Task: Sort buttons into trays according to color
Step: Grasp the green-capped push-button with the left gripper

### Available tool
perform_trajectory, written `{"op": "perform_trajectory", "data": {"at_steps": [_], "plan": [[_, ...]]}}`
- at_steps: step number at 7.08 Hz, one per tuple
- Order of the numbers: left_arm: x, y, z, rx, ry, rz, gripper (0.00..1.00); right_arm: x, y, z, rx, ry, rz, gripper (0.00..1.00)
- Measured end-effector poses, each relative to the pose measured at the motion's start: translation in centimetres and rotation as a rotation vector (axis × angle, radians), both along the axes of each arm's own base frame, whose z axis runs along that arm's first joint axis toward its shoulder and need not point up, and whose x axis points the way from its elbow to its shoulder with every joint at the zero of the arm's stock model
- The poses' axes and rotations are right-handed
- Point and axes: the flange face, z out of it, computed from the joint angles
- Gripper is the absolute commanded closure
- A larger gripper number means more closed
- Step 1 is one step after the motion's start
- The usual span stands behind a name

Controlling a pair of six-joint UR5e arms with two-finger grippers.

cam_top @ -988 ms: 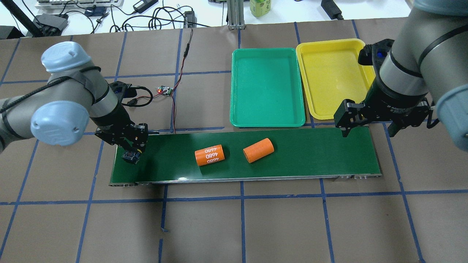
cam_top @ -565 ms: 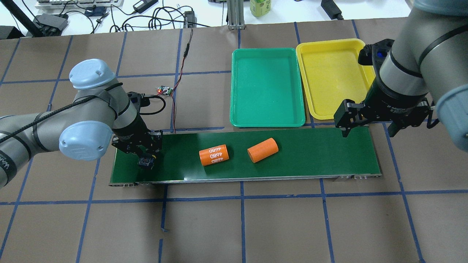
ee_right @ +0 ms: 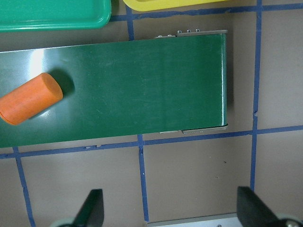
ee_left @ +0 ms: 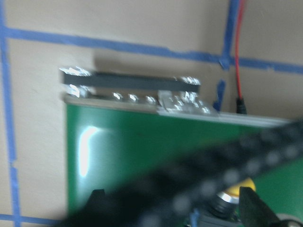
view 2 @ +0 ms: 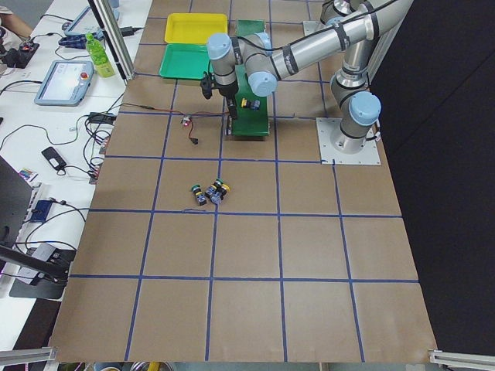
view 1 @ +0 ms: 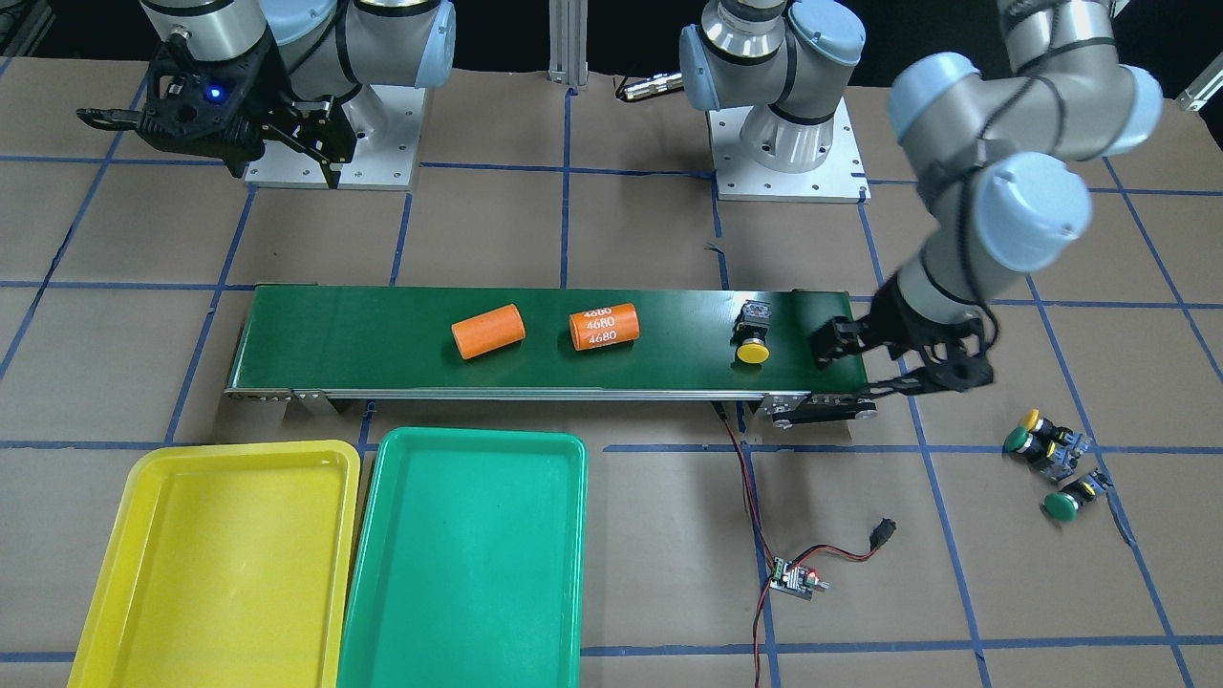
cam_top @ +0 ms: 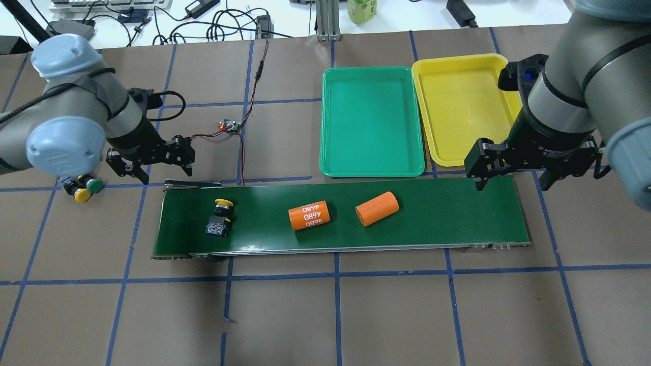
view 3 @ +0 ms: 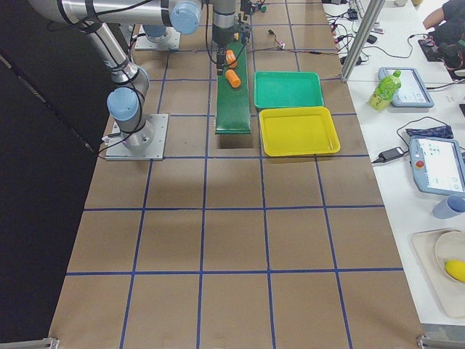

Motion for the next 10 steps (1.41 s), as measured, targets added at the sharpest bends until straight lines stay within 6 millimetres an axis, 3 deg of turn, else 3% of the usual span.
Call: {"op": "perform_trajectory", "data": {"at_steps": [2, 4, 6, 10], "plan": [[10.8, -5.1, -2.6, -0.004, 0.024, -0.151, 0.00, 0.0, 0.0, 0.0, 0.000, 0.000, 0.000, 0.00], [18.6, -7.9, -6.6, -0.046, -0.016, -0.345, 0.00, 0.0, 0.0, 0.0, 0.000, 0.000, -0.002, 0.00], [21.7, -8.6, -9.7, -0.054, -0.030, -0.542, 0.00, 0.0, 0.0, 0.0, 0.000, 0.000, -0.002, 0.00], [23.8, -9.2, -11.7, -0.069, -0.037, -0.741, 0.00, 0.0, 0.0, 0.0, 0.000, 0.000, -0.001, 0.00]]}}
